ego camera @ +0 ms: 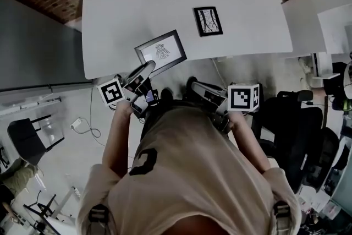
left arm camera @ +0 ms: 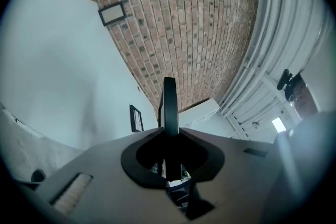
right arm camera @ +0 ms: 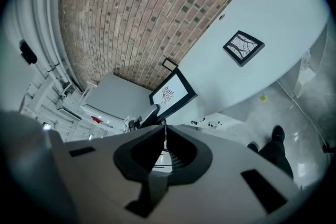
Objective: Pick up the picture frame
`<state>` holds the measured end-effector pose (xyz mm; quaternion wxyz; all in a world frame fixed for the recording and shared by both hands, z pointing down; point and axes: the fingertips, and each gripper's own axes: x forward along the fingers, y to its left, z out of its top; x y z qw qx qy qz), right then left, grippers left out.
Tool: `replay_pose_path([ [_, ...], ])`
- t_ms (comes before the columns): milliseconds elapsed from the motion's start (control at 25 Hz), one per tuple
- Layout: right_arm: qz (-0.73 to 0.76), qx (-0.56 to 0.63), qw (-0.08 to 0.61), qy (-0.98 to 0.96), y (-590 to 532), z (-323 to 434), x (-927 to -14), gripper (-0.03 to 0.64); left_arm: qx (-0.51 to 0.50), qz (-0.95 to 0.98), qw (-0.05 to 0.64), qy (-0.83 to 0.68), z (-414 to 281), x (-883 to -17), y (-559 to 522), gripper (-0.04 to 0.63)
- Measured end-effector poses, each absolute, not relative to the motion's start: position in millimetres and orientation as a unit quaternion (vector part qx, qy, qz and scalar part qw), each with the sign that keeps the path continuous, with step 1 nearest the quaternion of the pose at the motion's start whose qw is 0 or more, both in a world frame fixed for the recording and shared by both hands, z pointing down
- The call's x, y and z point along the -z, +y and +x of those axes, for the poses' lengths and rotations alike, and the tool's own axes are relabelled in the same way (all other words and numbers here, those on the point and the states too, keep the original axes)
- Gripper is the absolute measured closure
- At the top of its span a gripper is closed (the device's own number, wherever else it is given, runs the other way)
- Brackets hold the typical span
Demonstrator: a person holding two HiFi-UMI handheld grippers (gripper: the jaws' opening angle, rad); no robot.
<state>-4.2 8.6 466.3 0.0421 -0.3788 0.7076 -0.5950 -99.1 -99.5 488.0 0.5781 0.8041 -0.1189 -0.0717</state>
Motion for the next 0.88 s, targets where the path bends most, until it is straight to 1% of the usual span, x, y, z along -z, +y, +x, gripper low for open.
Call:
replay_pose_path([
  [200, -0.367, 0.613, 0.061, 0.697, 0.5, 7.0, -469.1, 0.611, 0.061, 0.802, 0.579, -0.137, -91.4, -492.5, -104.0, 0.557],
  [400, -0.354, 0.621, 0.115, 0.690, -32.1, 29.5, -470.9, 0.610, 0.055, 0.803, 0.570, -0.166, -89.6, -493.0, -117.0, 0.557],
  [480, -0.369, 0.623, 0.124, 0.678, -46.1, 48.2, -480.0, 0.609, 0.054, 0.803, 0.567, -0.177, -86.7, -492.8, -123.9, 0.557],
  [640, -0.410, 0.632, 0.104, 0.650, -68.3, 88.0, -503.4, 0.609, 0.054, 0.802, 0.563, -0.192, -72.8, -491.2, -139.0, 0.557],
  [800, -0.446, 0.616, 0.078, 0.645, -102.2, 129.8, -526.5, 0.609, 0.048, 0.804, 0.559, -0.199, -51.6, -492.4, -149.4, 0.557],
  [880, -0.470, 0.596, 0.039, 0.649, -118.8, 148.6, -541.3, 0.609, 0.043, 0.805, 0.556, -0.202, -43.2, -493.5, -152.3, 0.557],
])
